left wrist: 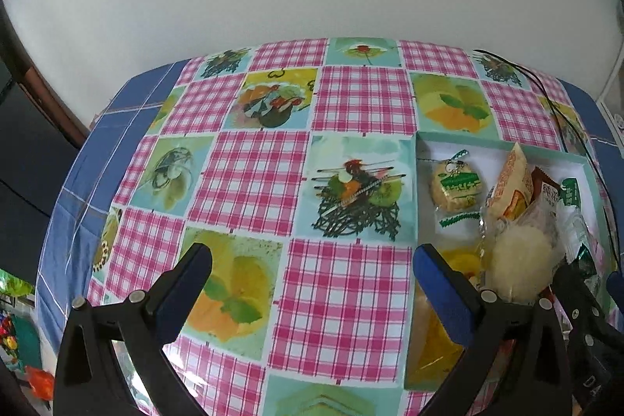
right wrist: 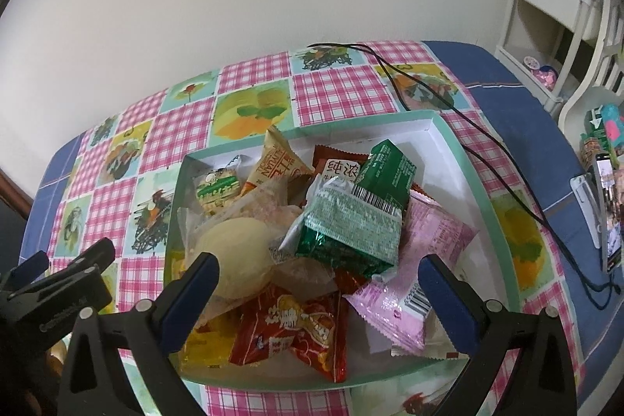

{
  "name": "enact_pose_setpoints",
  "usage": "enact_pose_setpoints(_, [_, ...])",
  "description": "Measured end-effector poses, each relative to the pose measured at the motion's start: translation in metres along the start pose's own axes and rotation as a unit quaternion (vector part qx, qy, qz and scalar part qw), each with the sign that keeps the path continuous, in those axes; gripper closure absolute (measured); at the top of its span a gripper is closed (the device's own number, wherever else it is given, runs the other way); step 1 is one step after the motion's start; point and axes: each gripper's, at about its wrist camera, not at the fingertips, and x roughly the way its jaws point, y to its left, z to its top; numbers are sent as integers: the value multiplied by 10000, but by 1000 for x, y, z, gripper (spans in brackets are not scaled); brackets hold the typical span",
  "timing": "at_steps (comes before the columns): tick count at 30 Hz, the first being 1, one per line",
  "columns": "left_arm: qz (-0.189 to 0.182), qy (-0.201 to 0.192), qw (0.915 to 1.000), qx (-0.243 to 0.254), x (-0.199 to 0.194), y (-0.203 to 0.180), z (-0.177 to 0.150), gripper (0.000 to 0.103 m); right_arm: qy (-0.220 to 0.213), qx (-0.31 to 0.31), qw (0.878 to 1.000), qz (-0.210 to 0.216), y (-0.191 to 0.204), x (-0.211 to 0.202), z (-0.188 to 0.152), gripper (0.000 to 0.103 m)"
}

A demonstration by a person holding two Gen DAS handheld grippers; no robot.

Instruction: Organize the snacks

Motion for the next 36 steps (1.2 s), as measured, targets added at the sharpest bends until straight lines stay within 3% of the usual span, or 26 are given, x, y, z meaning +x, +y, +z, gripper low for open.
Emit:
enact_pose_setpoints(13, [43, 37, 9997, -251, -14, 31, -24, 0, -46, -209, 9998, 35, 15, -16, -22, 0])
enact_pose_setpoints(36, [223, -195, 9996, -45, -61, 50, -75, 0, -112, -362, 9992, 89, 14, -55, -68, 0])
